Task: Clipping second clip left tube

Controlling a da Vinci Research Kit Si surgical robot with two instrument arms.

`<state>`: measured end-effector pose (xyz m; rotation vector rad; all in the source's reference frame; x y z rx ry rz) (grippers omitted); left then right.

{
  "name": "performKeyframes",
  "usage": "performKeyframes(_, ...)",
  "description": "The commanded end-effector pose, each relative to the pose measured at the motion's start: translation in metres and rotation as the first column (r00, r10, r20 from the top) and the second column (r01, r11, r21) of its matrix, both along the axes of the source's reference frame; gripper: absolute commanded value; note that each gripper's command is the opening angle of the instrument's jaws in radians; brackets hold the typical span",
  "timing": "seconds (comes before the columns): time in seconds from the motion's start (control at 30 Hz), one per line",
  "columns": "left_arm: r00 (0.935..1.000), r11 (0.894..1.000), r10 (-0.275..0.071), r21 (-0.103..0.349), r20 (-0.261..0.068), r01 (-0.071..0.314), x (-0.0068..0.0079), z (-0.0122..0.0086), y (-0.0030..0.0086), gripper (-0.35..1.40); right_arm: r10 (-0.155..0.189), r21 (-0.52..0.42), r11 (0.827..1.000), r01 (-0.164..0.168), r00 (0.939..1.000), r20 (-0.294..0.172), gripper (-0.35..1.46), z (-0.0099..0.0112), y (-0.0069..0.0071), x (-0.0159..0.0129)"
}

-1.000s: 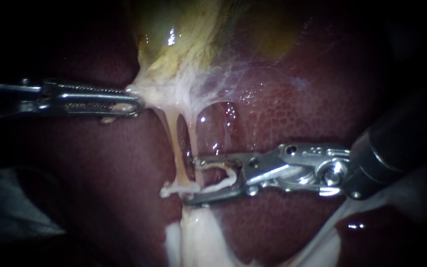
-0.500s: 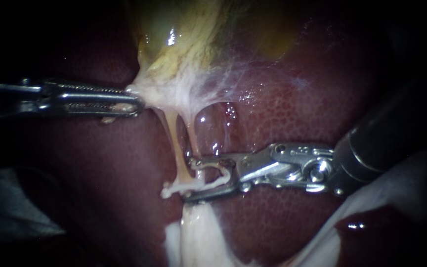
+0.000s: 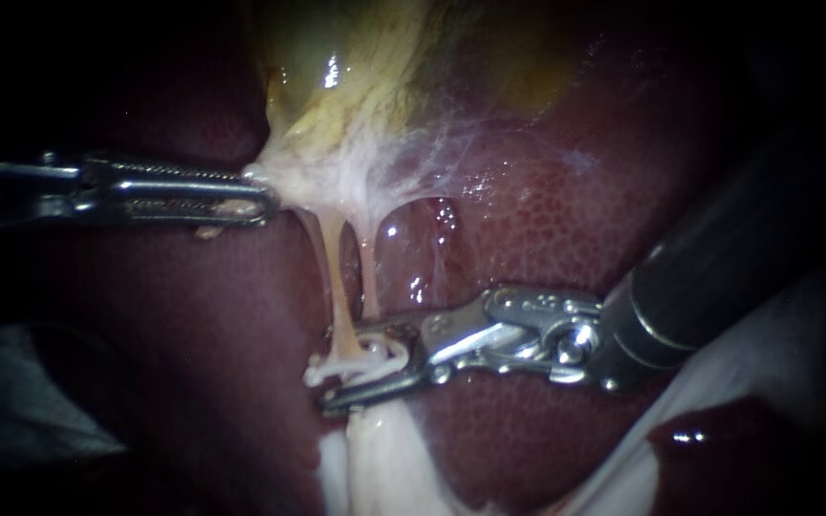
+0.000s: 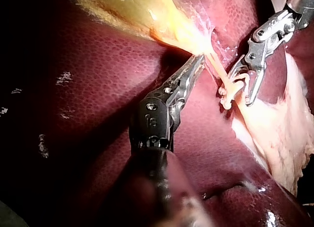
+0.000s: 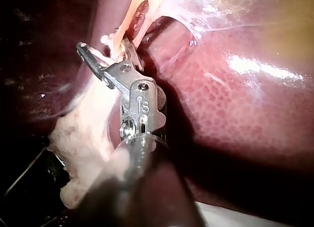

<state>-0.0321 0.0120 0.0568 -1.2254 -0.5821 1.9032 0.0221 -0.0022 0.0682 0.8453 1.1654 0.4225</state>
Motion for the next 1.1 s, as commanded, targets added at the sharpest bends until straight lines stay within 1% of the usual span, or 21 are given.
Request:
performKeyframes(0.03,1.0000,1.000,0.000,0.000,0.000,0.000,0.0000,0.0000,0.0000,-0.35,0.006,0.002,1.000,-0.006,1.0000,-0.008,0.50,-0.0002,-0.0001,0.0002)
performKeyframes(0.2,1.0000,1.000,0.000,0.000,0.000,0.000,0.0000,0.0000,0.0000,-0.35,0.024,0.018,1.000,-0.023,0.9987,-0.045,0.50,-0.0016,-0.0002,0.0007)
performKeyframes(0.3,1.0000,1.000,-0.001,0.000,-0.001,0.001,-0.0001,0.0000,0.0000,-0.35,0.042,0.035,0.999,-0.039,0.9970,-0.066,0.50,-0.0030,0.0001,0.0009)
performKeyframes(0.4,1.0000,1.000,-0.001,0.000,-0.001,0.001,-0.0001,0.0000,0.0000,-0.35,0.049,0.045,0.998,-0.046,0.9953,-0.083,0.50,-0.0042,0.0003,0.0010)
performKeyframes(0.53,1.0000,1.000,-0.001,0.000,-0.001,0.001,-0.0001,0.0000,0.0000,-0.35,0.051,0.056,0.997,-0.046,0.9950,-0.086,0.49,-0.0053,0.0005,0.0011)
performKeyframes(0.67,1.0000,1.000,-0.001,0.000,-0.001,0.001,-0.0001,0.0000,0.0000,-0.35,0.054,0.089,0.995,-0.047,0.9958,-0.074,0.47,-0.0055,0.0004,0.0011)
performKeyframes(0.8,1.0000,1.000,-0.001,0.000,-0.001,0.001,-0.0001,0.0000,0.0000,-0.35,0.050,0.105,0.994,-0.042,0.9962,-0.072,0.41,-0.0053,0.0004,0.0008)
performKeyframes(0.9,1.0000,1.000,-0.001,0.000,-0.001,0.001,-0.0001,0.0000,0.0000,-0.35,0.044,0.110,0.993,-0.035,0.9963,-0.074,0.32,-0.0052,0.0004,0.0005)
performKeyframes(1.03,1.0000,1.000,-0.001,0.000,-0.001,0.001,-0.0001,0.0000,0.0000,-0.35,0.043,0.121,0.992,-0.035,0.9965,-0.071,0.21,-0.0052,0.0003,0.0003)
performKeyframes(1.1,1.0000,1.000,-0.001,0.000,-0.001,0.001,-0.0001,0.0000,0.0000,-0.35,0.043,0.126,0.991,-0.034,0.9967,-0.070,0.12,-0.0052,0.0003,0.0002)
